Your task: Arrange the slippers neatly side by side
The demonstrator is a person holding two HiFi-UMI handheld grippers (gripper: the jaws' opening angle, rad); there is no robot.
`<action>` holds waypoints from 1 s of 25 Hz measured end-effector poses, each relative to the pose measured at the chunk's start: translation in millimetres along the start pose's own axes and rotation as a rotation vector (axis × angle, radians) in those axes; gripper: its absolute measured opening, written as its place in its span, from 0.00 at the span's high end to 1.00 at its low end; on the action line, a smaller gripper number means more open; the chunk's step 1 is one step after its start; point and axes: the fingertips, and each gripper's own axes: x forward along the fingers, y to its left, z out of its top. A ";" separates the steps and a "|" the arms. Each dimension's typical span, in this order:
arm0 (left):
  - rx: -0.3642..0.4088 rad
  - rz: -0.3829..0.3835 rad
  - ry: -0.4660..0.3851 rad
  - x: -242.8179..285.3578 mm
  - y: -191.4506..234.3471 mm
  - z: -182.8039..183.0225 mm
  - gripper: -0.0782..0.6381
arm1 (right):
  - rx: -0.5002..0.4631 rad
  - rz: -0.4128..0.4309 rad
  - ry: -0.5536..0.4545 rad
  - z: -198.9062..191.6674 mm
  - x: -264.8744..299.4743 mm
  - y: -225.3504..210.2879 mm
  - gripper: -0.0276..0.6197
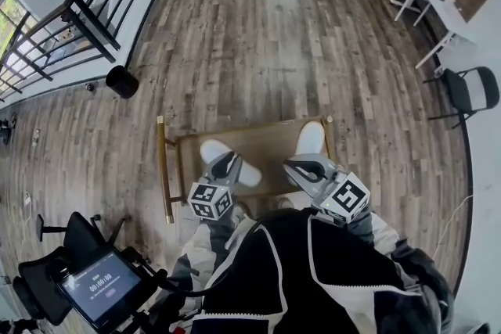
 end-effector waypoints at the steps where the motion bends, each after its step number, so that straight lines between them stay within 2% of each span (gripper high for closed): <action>1: -0.025 0.030 0.027 6.2 8.2 -9.5 0.76 | 0.000 -0.004 -0.002 0.9 -5.3 -1.8 0.95; 4: -0.093 0.123 0.122 20.9 29.9 -37.2 0.69 | 0.010 -0.017 -0.006 7.0 -22.3 -8.0 0.95; 6: -0.134 0.191 0.182 27.8 44.2 -60.6 0.61 | 0.017 -0.027 -0.001 4.4 -31.4 -10.6 0.95; 10: -0.220 0.305 0.274 50.5 70.3 -131.7 0.50 | 0.011 -0.046 -0.002 -34.2 -46.7 -13.7 0.95; 12: -0.293 0.348 0.296 64.3 81.6 -151.4 0.47 | 0.024 -0.051 -0.004 -42.8 -51.0 -20.6 0.95; 15: -0.371 0.404 0.338 82.7 96.3 -167.5 0.47 | 0.036 -0.065 0.000 -49.3 -57.9 -37.8 0.95; 19: -0.406 0.465 0.406 80.3 111.0 -181.9 0.47 | 0.040 -0.082 -0.002 -45.8 -66.2 -40.2 0.95; 23: -0.421 0.480 0.425 73.1 119.4 -189.5 0.44 | 0.042 -0.105 0.017 -46.4 -68.5 -31.8 0.95; 25: -0.422 0.498 0.414 71.4 123.7 -188.6 0.48 | 0.047 -0.106 0.021 -47.9 -68.8 -27.9 0.95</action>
